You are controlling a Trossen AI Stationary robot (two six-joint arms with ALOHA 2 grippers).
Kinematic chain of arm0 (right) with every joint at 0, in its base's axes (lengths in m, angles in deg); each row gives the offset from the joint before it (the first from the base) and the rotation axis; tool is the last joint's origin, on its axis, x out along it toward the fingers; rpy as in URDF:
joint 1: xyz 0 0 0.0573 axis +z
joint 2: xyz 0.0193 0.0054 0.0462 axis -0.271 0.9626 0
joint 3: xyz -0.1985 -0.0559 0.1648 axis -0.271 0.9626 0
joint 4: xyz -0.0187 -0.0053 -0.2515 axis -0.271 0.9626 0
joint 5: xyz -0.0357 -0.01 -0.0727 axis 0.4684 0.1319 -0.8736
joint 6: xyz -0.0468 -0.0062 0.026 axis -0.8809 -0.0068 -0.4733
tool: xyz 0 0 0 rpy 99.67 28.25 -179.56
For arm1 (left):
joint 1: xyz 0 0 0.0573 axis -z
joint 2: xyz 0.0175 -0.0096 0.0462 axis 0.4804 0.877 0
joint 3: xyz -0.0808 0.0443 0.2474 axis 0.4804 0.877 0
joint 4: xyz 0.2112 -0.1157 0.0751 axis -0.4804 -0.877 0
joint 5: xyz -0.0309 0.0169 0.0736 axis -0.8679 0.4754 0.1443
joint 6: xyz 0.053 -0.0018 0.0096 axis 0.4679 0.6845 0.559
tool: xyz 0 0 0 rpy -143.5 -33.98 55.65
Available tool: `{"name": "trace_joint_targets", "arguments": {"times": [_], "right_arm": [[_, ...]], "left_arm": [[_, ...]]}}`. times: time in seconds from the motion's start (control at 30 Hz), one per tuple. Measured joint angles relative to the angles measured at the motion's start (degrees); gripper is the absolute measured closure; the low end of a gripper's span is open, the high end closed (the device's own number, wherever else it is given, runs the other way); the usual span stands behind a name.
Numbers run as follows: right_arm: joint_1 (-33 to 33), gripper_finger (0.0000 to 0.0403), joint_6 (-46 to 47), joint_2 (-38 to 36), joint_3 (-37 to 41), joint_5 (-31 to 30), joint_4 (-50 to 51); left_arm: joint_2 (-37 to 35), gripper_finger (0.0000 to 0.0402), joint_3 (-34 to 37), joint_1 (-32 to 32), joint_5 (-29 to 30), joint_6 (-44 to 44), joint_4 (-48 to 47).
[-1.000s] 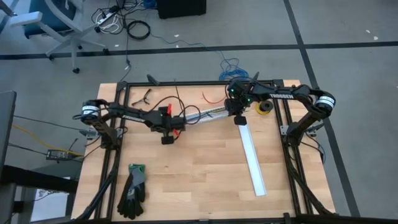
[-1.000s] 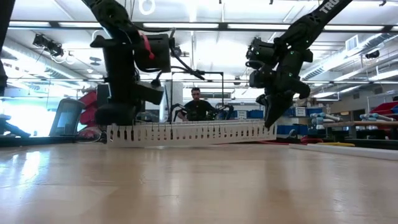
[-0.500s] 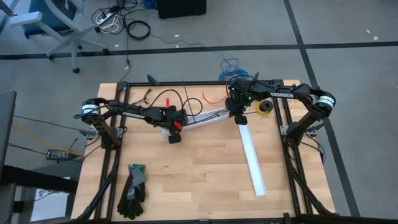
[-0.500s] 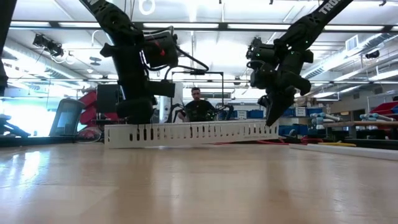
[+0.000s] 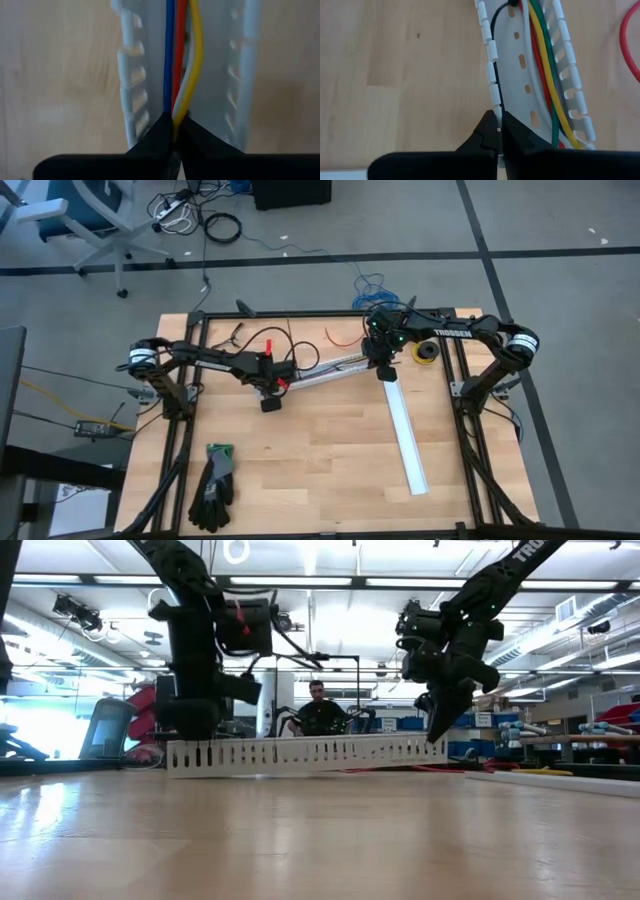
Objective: Ziptie cables
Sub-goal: Put the cable wires into the white cable duct
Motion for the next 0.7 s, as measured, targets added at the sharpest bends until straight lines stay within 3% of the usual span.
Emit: {"name": "trace_joint_targets", "arguments": {"times": [0.4, 0.7], "right_arm": [[0.0, 0.0403, 0.95, -0.01, 0.07, -0.19, -0.05], [0.0, 0.0403, 0.95, -0.01, 0.07, -0.03, -0.29]], "left_arm": [[-1.6, 0.0361, 0.0, 0.32, -0.7, -1.66, 3.51], [-1.6, 0.0327, -0.04, 0.27, -1.61, -3.43, -2.55]]}}
